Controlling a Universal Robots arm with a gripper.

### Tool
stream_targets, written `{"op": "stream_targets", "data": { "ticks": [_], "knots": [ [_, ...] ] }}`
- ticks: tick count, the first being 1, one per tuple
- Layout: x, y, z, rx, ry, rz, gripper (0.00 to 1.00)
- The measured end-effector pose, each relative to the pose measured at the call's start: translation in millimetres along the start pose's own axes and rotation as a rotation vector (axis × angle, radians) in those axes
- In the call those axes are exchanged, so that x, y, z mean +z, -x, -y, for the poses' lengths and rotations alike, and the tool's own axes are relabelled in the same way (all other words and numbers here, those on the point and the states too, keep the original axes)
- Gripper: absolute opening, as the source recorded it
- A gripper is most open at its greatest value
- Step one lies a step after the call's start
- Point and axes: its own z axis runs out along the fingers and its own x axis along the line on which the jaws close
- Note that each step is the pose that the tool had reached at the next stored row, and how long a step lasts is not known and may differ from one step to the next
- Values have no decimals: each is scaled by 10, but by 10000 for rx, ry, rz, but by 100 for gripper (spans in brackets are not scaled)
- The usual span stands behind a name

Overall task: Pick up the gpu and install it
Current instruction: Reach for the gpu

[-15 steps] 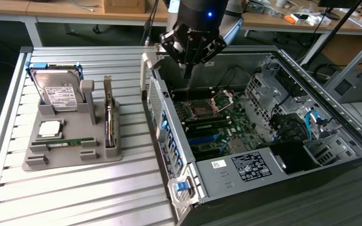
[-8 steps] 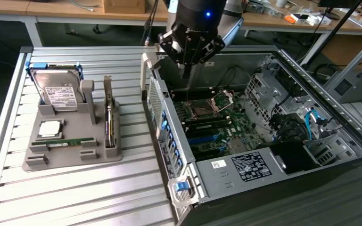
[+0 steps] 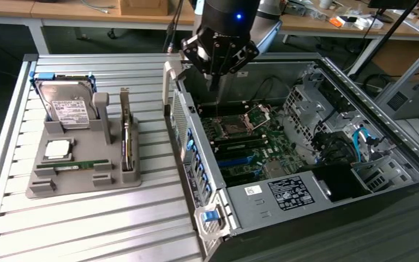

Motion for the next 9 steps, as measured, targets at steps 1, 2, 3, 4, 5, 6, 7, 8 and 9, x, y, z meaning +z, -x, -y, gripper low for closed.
{"op": "stream_targets", "data": {
  "ticks": [1, 2, 3, 4, 5, 6, 7, 8, 9],
  "knots": [
    [0, -3, 0, 0, 0, 0, 11],
    [0, -6, 0, 0, 0, 0, 11],
    [0, -10, 1, 1, 0, 0, 11],
    [0, -13, 1, 0, 0, 0, 11],
    [0, -16, 1, 0, 0, 1, 11],
    [-1, -21, 1, 0, 0, 0, 11],
    [-1, -24, 2, 0, 0, 0, 11],
    [-1, -27, 2, 0, 0, 0, 11],
    [-1, -31, 2, 0, 0, 0, 11]
  ]
}}
